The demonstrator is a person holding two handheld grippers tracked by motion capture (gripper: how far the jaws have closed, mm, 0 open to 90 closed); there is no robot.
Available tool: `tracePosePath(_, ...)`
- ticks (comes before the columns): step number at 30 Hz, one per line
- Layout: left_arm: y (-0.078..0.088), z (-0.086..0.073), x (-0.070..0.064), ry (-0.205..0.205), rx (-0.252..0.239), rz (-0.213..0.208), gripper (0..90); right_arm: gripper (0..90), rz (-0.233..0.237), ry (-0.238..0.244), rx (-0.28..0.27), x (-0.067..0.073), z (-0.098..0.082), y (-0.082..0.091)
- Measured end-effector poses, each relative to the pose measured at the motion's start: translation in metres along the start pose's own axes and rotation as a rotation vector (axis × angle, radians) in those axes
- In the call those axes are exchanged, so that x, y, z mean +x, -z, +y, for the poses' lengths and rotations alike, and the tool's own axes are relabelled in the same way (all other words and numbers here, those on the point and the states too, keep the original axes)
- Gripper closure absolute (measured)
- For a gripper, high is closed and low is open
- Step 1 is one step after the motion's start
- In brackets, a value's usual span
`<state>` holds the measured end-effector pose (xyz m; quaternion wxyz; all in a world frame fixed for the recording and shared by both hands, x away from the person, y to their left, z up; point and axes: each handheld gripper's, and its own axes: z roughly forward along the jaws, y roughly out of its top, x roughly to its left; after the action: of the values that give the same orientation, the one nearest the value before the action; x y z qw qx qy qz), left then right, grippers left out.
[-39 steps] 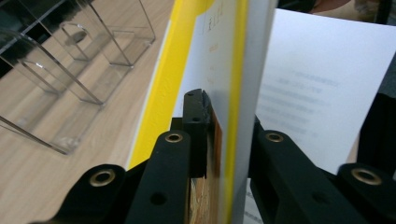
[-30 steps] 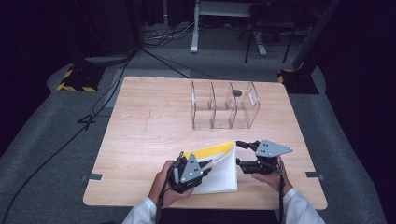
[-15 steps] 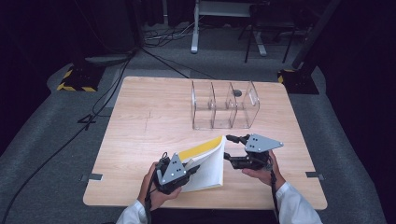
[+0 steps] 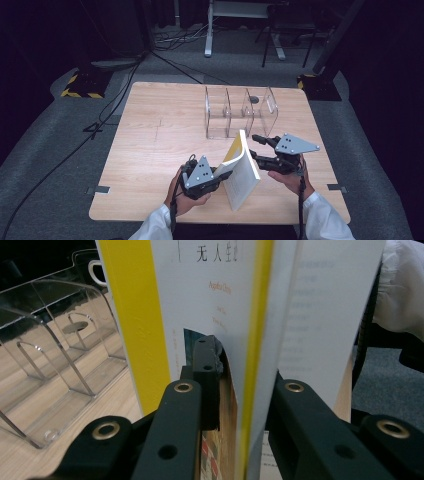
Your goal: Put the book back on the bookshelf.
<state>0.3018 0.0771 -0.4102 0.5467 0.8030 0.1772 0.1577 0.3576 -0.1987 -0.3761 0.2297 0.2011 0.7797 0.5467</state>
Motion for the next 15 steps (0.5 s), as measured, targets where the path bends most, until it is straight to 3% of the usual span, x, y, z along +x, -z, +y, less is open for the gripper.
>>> tracePosePath(4,0.012,-0.009,0.002,0.012,0.001,0.026,79.8,45.6,0.033,0.017,-0.004,0.009,0.002,-0.003)
tracePosePath(5,0.017,-0.015,0.005,0.03,0.008,0.046,79.8,44.2,0.039,0.025,0.001,0.011,0.002,-0.004)
tracePosePath(7,0.024,-0.024,0.01,0.063,-0.004,0.042,80.2,40.9,0.085,0.043,0.014,0.023,0.002,-0.011)
tracePosePath(11,0.035,-0.027,0.015,0.071,-0.007,0.058,79.4,39.1,0.081,0.136,0.068,0.046,0.002,-0.026)
tracePosePath(14,0.039,-0.031,0.021,0.105,-0.022,0.011,72.0,37.6,0.1,0.128,0.076,0.052,-0.001,-0.035)
tracePosePath(15,0.039,-0.032,0.023,0.106,-0.007,0.008,67.6,37.0,0.094,0.132,0.079,0.052,-0.003,-0.036)
